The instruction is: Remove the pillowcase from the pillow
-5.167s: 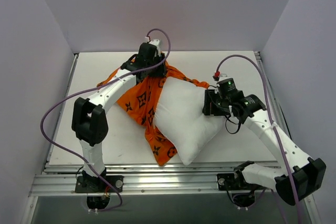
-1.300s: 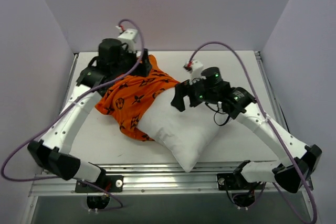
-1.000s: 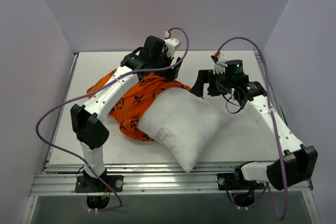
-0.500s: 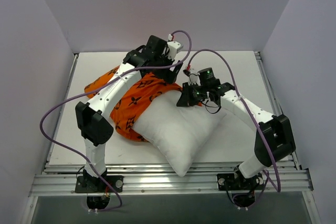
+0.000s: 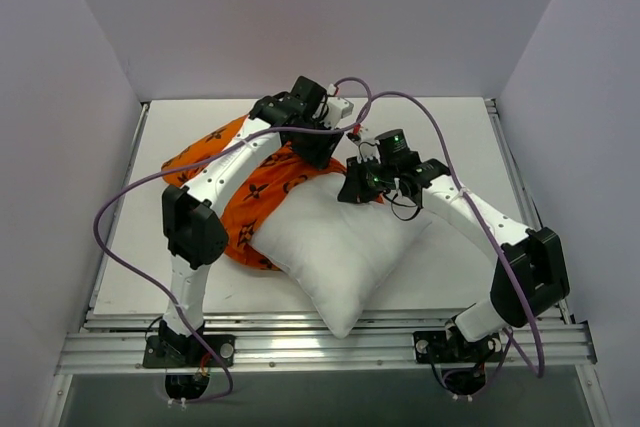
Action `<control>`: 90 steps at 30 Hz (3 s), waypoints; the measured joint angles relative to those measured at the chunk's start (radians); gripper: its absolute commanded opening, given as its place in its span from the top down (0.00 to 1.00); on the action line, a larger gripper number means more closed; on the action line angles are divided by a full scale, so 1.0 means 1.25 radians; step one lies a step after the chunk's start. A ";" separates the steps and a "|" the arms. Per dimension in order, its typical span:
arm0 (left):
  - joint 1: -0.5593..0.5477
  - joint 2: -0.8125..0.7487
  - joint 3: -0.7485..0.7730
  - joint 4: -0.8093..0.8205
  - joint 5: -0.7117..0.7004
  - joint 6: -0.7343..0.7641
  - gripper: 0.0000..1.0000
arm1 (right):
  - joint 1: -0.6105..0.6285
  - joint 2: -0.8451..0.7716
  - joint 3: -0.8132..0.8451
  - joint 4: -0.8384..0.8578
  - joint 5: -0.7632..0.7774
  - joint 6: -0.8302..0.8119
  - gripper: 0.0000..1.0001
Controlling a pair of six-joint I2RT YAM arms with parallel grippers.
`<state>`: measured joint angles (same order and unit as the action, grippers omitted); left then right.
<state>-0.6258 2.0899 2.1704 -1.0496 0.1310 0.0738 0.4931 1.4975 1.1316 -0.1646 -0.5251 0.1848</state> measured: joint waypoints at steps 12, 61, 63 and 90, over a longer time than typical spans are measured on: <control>0.038 0.017 0.003 0.020 -0.047 -0.057 0.98 | 0.016 -0.094 0.004 -0.082 0.074 -0.018 1.00; 0.287 -0.693 -0.610 0.316 -0.147 -0.338 0.06 | 0.335 0.005 0.132 -0.106 0.442 -0.279 0.00; 0.289 -0.741 -0.674 0.301 -0.156 -0.347 0.06 | 0.345 0.035 0.133 -0.099 0.457 -0.328 0.00; 0.294 -0.778 -0.992 0.307 -0.166 -0.437 0.36 | 0.317 0.244 0.207 -0.038 0.470 -0.389 1.00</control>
<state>-0.2577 1.1179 0.9298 -0.6662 -0.0765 -0.4721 0.8890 1.8023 1.3899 -0.2119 0.0624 -0.3012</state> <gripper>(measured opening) 0.799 0.063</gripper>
